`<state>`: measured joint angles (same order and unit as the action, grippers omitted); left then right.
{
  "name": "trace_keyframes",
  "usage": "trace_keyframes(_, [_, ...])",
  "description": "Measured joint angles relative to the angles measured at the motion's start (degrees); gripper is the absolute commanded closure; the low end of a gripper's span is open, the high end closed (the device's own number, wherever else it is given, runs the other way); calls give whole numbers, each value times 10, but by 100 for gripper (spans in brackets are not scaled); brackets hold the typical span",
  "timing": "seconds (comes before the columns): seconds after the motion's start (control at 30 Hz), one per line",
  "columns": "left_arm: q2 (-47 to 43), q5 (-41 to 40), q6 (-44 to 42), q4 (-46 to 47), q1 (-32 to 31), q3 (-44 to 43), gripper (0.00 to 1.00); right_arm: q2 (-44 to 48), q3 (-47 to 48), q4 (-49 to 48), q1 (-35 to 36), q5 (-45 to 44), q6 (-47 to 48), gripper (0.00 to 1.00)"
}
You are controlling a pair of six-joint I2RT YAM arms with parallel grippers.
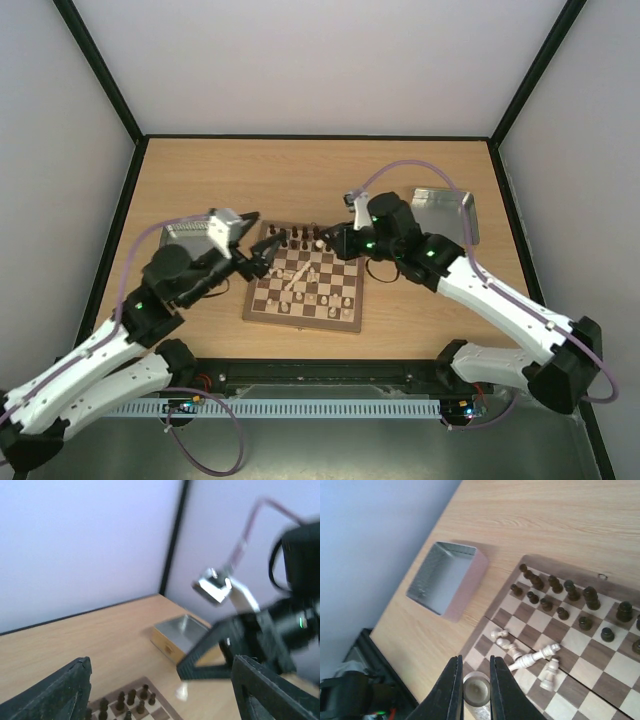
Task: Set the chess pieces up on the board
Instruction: Place the chess piece on the chessboard.
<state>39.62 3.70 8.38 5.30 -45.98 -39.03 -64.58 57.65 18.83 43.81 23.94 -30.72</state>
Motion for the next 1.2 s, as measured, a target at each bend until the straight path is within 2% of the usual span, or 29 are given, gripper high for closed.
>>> trace_keyframes(0.1, [-65, -92, 63, -52, 0, -7, 19, -36, 6, -10, 40, -64, 10, 95])
trace_keyframes(0.23, [-107, -192, 127, -125, 2, -54, 17, -107, 30, -31, 137, -157, 34, 95])
trace_keyframes(0.37, [-135, -259, 152, -154, 2, -71, 15, -187, 50, -55, 217, -231, 59, 95])
trace_keyframes(0.53, [-167, -330, 159, -177, 2, -71, 13, -274, 61, -70, 276, -291, 82, 95])
trace_keyframes(0.77, [-176, -370, 158, -194, 2, -71, 11, -362, 107, -74, 324, -334, 108, 95])
trace_keyframes(1.2, [-177, -384, 151, -207, 2, -70, 9, -433, 155, -75, 335, -349, 121, 95])
